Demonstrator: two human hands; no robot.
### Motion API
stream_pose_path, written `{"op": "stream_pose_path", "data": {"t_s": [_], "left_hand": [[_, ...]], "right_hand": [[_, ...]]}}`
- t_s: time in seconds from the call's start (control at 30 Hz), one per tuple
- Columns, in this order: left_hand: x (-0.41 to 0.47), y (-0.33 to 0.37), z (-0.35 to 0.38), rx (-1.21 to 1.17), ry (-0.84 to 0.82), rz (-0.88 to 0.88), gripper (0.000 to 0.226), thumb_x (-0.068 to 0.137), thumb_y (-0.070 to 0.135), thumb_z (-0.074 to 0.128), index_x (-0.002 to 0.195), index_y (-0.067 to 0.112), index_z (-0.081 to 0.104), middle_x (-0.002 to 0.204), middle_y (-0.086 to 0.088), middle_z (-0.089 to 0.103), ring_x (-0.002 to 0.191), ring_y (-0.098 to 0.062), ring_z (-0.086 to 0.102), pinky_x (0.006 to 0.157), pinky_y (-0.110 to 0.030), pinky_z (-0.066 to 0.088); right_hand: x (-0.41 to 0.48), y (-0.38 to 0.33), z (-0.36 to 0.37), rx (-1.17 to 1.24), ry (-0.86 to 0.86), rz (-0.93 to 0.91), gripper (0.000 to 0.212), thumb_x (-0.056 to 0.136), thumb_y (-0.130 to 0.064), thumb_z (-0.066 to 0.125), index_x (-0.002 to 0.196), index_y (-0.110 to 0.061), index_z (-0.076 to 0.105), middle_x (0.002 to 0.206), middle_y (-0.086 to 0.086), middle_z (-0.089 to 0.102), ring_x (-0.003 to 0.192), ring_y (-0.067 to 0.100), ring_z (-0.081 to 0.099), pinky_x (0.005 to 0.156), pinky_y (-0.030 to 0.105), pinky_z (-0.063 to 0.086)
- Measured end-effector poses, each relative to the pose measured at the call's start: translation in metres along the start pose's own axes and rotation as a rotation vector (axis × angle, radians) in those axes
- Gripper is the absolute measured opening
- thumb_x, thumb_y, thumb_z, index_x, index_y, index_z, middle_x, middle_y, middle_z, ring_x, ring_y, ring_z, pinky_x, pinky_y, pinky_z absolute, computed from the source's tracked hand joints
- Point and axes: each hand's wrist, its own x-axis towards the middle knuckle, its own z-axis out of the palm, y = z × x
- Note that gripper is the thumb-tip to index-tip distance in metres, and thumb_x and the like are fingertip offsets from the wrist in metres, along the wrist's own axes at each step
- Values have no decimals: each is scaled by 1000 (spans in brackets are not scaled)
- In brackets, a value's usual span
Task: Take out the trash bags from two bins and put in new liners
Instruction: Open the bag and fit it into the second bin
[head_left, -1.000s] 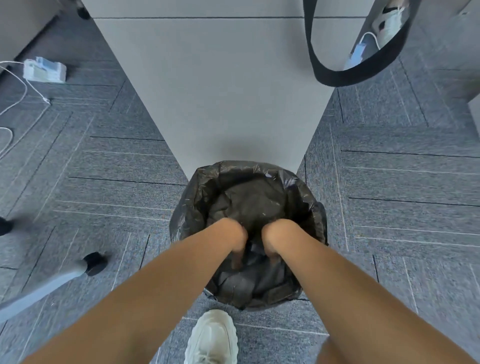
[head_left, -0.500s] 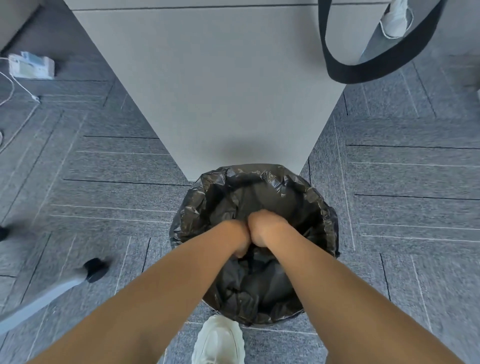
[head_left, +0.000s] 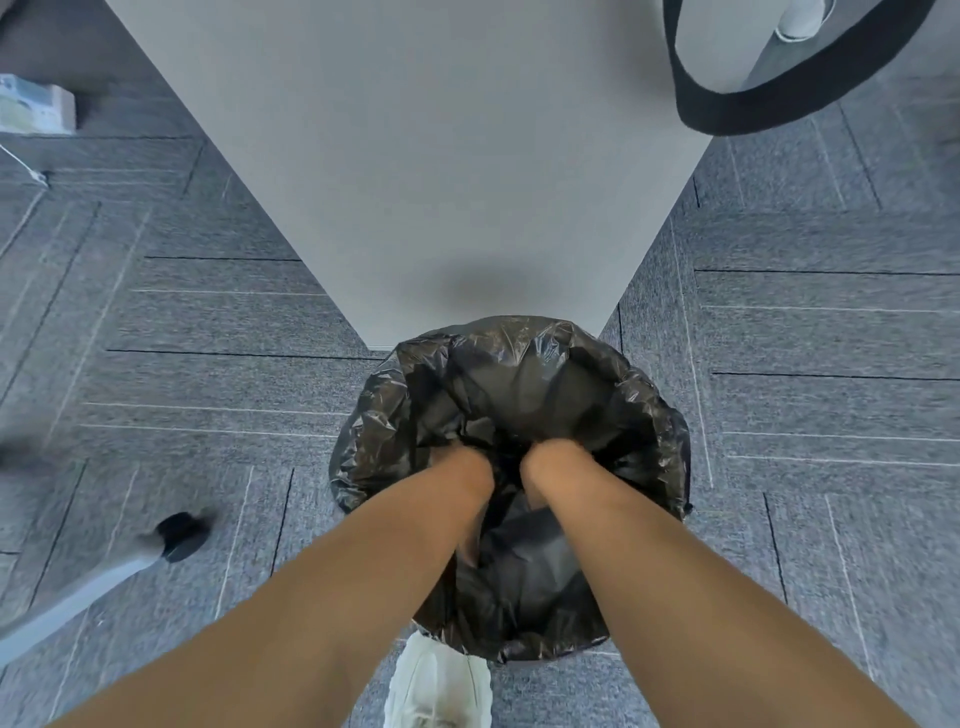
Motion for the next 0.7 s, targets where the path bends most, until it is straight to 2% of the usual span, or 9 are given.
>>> {"op": "stream_pose_path", "data": {"t_s": [0.07, 0.13, 0.23, 0.3, 0.37, 0.43, 0.5, 0.6, 0.7], "left_hand": [[-36, -4, -9, -23, -4, 106, 77, 86, 51, 68, 148, 16, 39, 148, -6, 42, 137, -27, 37, 112, -36, 30], [-55, -6, -15, -101, 121, 109, 54, 94, 39, 61, 138, 9, 51, 140, -10, 51, 127, -29, 47, 104, -35, 36], [-82, -7, -20, -153, 271, 38, 35, 100, 28, 50, 126, 7, 60, 127, -14, 58, 111, -30, 55, 94, -35, 43], [-103, -7, -24, -245, 323, 27, 25, 100, 22, 47, 114, 8, 63, 110, -13, 60, 93, -28, 55, 83, -34, 45], [-132, -8, -27, -325, 419, 13, 23, 101, 25, 46, 109, 10, 62, 93, -7, 55, 84, -25, 52, 78, -34, 43], [-165, -9, -25, -445, 543, 48, 32, 102, 29, 42, 105, 4, 63, 87, -6, 57, 84, -26, 55, 76, -32, 41], [-192, -14, -15, -579, 660, 96, 34, 102, 31, 44, 108, 6, 65, 99, -5, 66, 94, -24, 61, 77, -27, 42], [-216, -21, 11, -806, 965, 77, 28, 97, 35, 56, 120, 23, 65, 109, 11, 69, 96, -6, 65, 78, -15, 46], [-217, -28, 35, -937, 1237, 71, 20, 93, 31, 61, 110, 26, 69, 97, 14, 69, 89, 1, 65, 81, -17, 54]], "right_hand": [[-17, 0, -10, -90, -7, -94, 43, 92, -16, 60, 134, -7, 55, 136, 9, 53, 124, 34, 53, 98, 42, 46], [-39, 1, -25, -147, 45, -189, 30, 90, -12, 59, 120, -5, 62, 118, 12, 61, 103, 33, 60, 83, 37, 49], [-74, -1, -41, -166, 159, -242, 8, 90, 0, 53, 85, -4, 59, 82, 10, 56, 73, 26, 55, 72, 34, 44], [-100, 1, -46, -177, 267, -249, 23, 87, 5, 54, 68, -7, 48, 71, 8, 50, 61, 22, 49, 69, 34, 45], [-123, 9, -50, -145, 387, -296, 31, 88, 2, 53, 62, -11, 42, 67, 6, 48, 58, 23, 49, 63, 35, 45], [-142, 23, -50, -102, 457, -381, 28, 92, -6, 51, 65, -11, 48, 67, 6, 52, 66, 30, 56, 60, 34, 46], [-152, 41, -46, -37, 514, -447, 20, 95, -16, 50, 84, -10, 65, 84, 7, 65, 82, 31, 63, 73, 38, 54], [-163, 68, -39, 176, 612, -500, 18, 97, -26, 53, 108, -22, 68, 101, -4, 68, 92, 20, 63, 86, 36, 53], [-171, 83, -32, 364, 638, -528, 18, 97, -25, 54, 105, -28, 70, 98, -15, 69, 91, 7, 64, 87, 31, 52]]}}
